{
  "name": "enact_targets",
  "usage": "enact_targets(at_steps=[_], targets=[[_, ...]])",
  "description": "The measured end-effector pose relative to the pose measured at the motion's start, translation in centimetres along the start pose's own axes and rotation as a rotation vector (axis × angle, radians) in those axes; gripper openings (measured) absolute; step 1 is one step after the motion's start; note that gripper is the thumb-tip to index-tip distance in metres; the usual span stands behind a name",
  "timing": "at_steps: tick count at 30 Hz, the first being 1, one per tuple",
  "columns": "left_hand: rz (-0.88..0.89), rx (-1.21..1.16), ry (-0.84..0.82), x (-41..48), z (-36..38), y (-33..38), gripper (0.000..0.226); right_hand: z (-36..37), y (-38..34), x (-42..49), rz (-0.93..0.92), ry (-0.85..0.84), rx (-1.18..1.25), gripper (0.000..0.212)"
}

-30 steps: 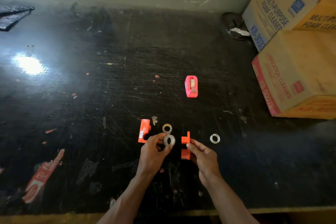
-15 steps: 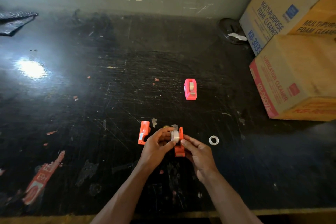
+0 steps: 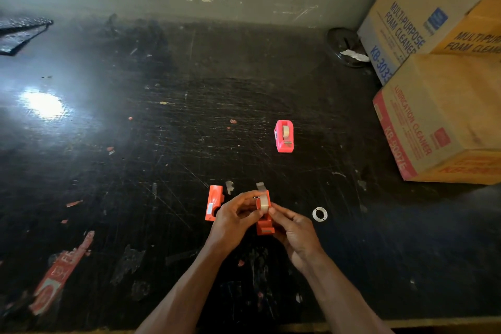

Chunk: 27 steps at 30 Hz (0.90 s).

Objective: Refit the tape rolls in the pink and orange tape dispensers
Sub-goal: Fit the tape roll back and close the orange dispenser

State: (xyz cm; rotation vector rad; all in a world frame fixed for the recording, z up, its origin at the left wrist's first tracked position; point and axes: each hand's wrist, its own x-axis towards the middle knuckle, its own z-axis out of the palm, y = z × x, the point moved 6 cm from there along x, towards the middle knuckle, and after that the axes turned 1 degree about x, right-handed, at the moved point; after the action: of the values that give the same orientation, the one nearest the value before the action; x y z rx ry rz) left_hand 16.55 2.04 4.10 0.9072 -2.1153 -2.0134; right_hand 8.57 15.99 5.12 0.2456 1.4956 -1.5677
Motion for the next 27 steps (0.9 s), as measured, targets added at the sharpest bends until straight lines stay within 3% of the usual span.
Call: enact_targets(at_steps=[11,20,23,27], targets=[[0.047,0.013,0.007,0.7,-0.5,0.8,0.038,0.5,0.1,1.3,0.091,-0.001,0.101,0.024],[0.026,0.016,0.032,1.4,-0.6,0.0,0.06,0.5,0.2,2.0,0.118,0.02,0.175,0.026],[0.009,0.061,0.089,1.3,-1.5,-0.6,0.058,0.3,0.2,2.1,0.148,0.045,0.2,0.028],[-0.026,0.137,0.297,0.8,-3.7,-1.8,0.05,0.0,0.2,2.3,0.177,0.082,0.236,0.026]])
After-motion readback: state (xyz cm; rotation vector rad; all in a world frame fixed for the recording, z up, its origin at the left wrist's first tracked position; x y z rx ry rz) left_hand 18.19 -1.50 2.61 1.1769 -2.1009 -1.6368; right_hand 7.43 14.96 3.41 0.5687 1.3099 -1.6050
